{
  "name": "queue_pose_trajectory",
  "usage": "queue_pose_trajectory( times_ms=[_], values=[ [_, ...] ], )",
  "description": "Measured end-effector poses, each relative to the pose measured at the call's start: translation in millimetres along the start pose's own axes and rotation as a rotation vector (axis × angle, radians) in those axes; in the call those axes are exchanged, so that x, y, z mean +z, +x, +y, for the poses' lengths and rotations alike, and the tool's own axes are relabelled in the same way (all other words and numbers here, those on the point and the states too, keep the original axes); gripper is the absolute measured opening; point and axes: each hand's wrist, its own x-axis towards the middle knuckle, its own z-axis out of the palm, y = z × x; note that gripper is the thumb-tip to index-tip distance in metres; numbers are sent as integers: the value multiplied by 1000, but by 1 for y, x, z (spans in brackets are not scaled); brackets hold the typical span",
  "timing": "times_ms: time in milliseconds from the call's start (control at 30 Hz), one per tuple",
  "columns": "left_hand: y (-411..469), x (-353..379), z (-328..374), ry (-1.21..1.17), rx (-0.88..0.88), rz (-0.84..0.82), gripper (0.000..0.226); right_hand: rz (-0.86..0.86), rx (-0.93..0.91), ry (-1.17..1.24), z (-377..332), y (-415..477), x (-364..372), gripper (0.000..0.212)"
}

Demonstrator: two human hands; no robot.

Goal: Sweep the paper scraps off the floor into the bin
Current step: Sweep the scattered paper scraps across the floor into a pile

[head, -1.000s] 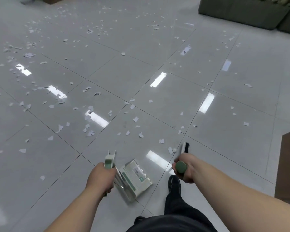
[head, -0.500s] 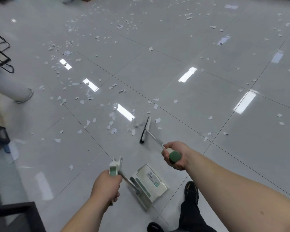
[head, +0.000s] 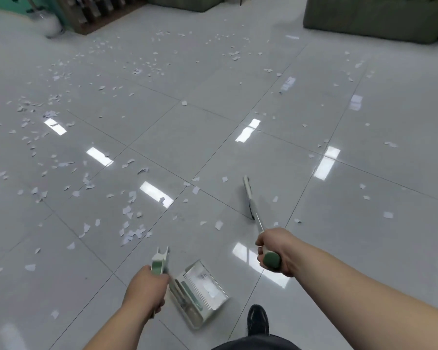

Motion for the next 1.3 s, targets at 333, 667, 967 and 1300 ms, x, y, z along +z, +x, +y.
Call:
queue_pose_trajectory(
  times_ms=[333, 667, 967, 1300],
  values=[
    [20, 34, 62, 158, 120, -4, 12, 236, 33, -65, -7, 38, -117, 8],
    [49, 6, 47, 80, 54, -14, 11, 106, 336, -49, 6, 49, -23, 9],
    [88, -84, -20, -110, -98, 6, 6, -116, 237, -168, -10, 22, 190, 10],
    [150, -176, -83, -180, -164, 35, 11, -319, 194, -105, -47, 43, 351, 6]
  ],
)
